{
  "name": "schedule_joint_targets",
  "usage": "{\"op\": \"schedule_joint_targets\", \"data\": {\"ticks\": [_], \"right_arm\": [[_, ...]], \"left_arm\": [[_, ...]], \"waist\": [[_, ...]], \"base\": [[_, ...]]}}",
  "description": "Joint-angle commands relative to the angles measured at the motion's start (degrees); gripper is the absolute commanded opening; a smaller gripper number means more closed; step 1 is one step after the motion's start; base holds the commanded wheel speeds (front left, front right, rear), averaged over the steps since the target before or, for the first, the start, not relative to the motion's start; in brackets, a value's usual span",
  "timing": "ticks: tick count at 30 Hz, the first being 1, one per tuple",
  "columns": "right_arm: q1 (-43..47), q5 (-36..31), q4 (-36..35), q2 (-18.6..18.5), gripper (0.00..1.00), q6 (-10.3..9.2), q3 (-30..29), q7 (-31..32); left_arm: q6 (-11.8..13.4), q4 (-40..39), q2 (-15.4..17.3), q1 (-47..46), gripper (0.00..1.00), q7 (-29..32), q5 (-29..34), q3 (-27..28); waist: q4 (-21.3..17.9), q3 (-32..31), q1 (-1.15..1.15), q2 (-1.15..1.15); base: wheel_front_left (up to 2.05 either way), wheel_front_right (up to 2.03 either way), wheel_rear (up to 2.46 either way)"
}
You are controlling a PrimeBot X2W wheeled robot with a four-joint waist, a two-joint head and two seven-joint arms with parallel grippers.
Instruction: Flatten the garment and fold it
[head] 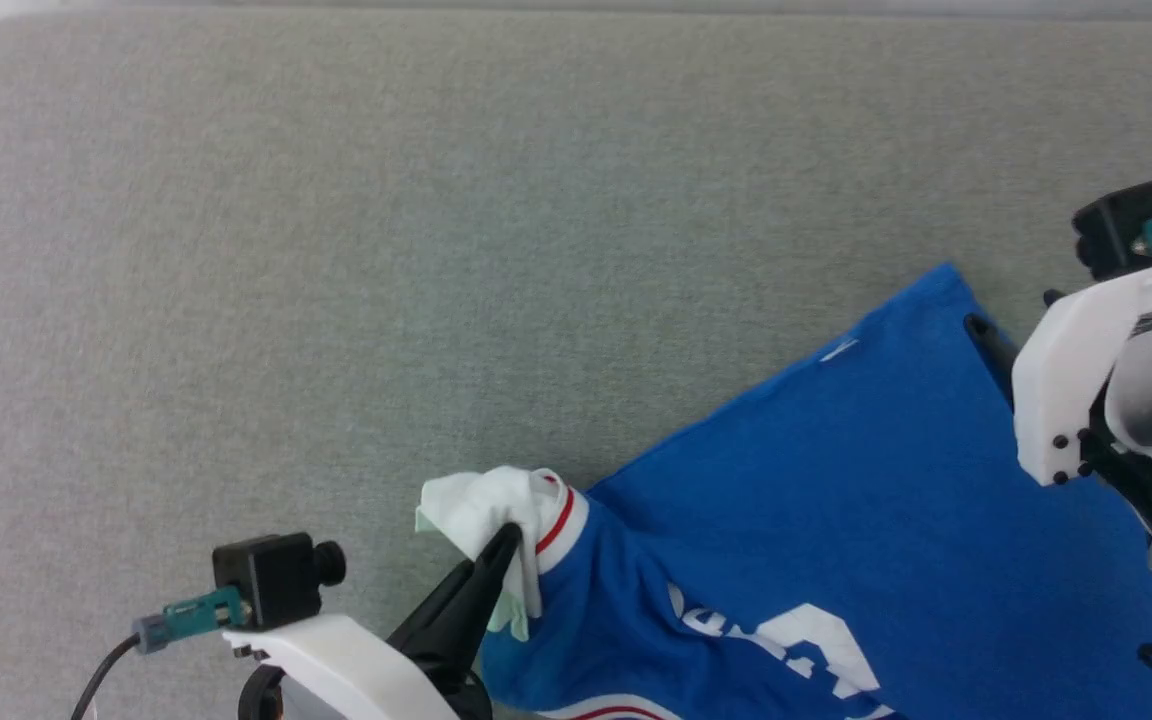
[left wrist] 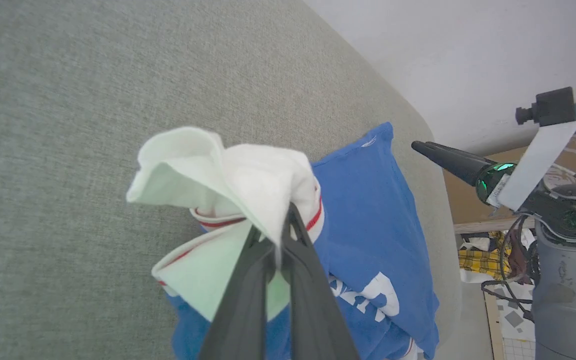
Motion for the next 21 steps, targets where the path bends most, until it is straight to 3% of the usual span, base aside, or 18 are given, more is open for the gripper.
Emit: {"op": "schedule_joint_targets", "data": {"ticks": [1,6,7,8,9,10,15,21], "right_arm": [[-1.1,0.2,1.1,-0.9,1.0,-0.05,0.8,0.1],[-1.7,0.4,5.6,-2.7,1.0,-0.05,1.2,-0.2],[-1.5,0.5,6.2,-2.8,0.92,-0.05,1.3,0.1],[-1.3,0.7,6.7,-2.8,0.48,-0.05,1.4,0.5],[-1.1,1.1,7.1,-2.9,0.15,-0.05,1.7,1.1],[-0.9,1.7,7.3,-2.9,0.0,-0.05,1.8,1.6],[-0.9,2.9,5.9,-2.9,0.0,-0.05,2.3,1.4],[0.1,4.6,1.6,-2.1,0.0,-0.05,0.5,-3.3]], "left_arm": [[-0.7,0.5,-0.4,-1.3,0.0,-0.4,0.5,-0.2],[-1.4,1.5,-1.1,-2.8,0.0,-0.7,0.5,-0.8],[-1.5,1.7,-1.2,-3.0,0.0,-0.8,0.5,-0.9],[-1.5,1.8,-1.3,-3.2,0.0,-0.8,0.5,-0.9],[-1.5,2.0,-1.4,-3.3,0.0,-0.9,0.5,-0.9],[-1.5,2.1,-1.4,-3.4,0.0,-1.0,0.4,-0.9],[-1.3,2.6,-1.2,-3.4,0.0,-1.2,0.4,-0.2],[-0.7,2.4,-0.6,-3.1,0.0,-1.1,0.4,0.7]], "waist": [[3.4,3.4,-0.02,0.0],[4.9,5.1,-0.02,0.0],[5.1,5.3,-0.02,0.0],[5.2,5.4,-0.02,0.0],[5.2,5.5,-0.02,0.0],[5.1,5.6,-0.02,0.0],[4.1,4.4,-0.02,0.0],[1.6,-1.1,-0.02,0.0]], "base": [[0.0,0.0,0.0],[0.0,0.0,0.0],[0.0,0.0,0.0],[0.0,0.0,0.0],[0.0,0.0,0.0],[0.0,0.0,0.0],[0.0,0.0,0.0],[0.0,0.0,0.0]]}}
